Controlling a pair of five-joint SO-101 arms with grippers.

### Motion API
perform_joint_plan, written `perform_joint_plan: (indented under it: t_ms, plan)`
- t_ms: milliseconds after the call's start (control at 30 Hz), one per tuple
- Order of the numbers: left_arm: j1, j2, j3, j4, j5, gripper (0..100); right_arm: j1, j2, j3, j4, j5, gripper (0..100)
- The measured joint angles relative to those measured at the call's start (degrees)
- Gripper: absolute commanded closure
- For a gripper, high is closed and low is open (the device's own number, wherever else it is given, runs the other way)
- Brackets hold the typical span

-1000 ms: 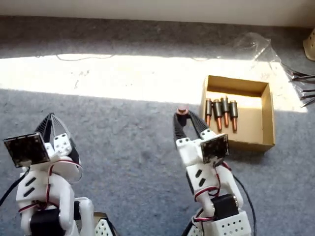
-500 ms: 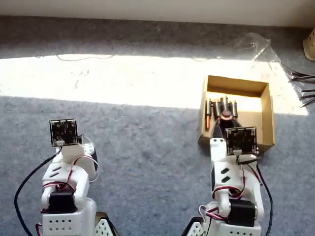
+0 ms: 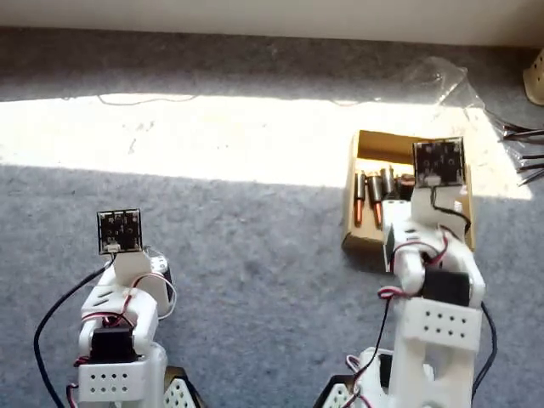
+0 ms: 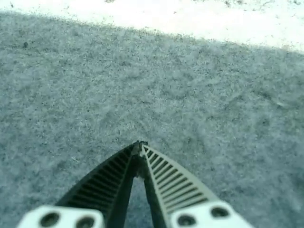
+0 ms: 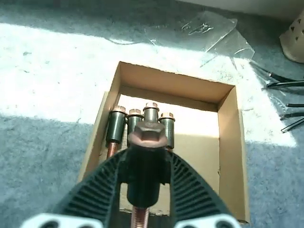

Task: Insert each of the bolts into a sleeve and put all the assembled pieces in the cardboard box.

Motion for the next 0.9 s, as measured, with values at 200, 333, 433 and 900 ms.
perform_joint_plan:
  t_ms: [200,333,433,900]
  plan:
    - [0.18,0.00,0.44,0.00,0.00,99,0.35,17.85,-9.49,0.00,0.00,99.4]
    - [0.18,0.00,0.44,0.00,0.00,99,3.16,26.46,-13.89,-2.46,0.00,99.4]
    - [0.18,0.00,0.44,0.00,0.00,99,5.80,32.97,-15.65,-5.80,0.00,99.4]
    - [0.18,0.00,0.44,4.48,0.00,99,8.44,59.43,-29.27,-8.44,5.10,99.4]
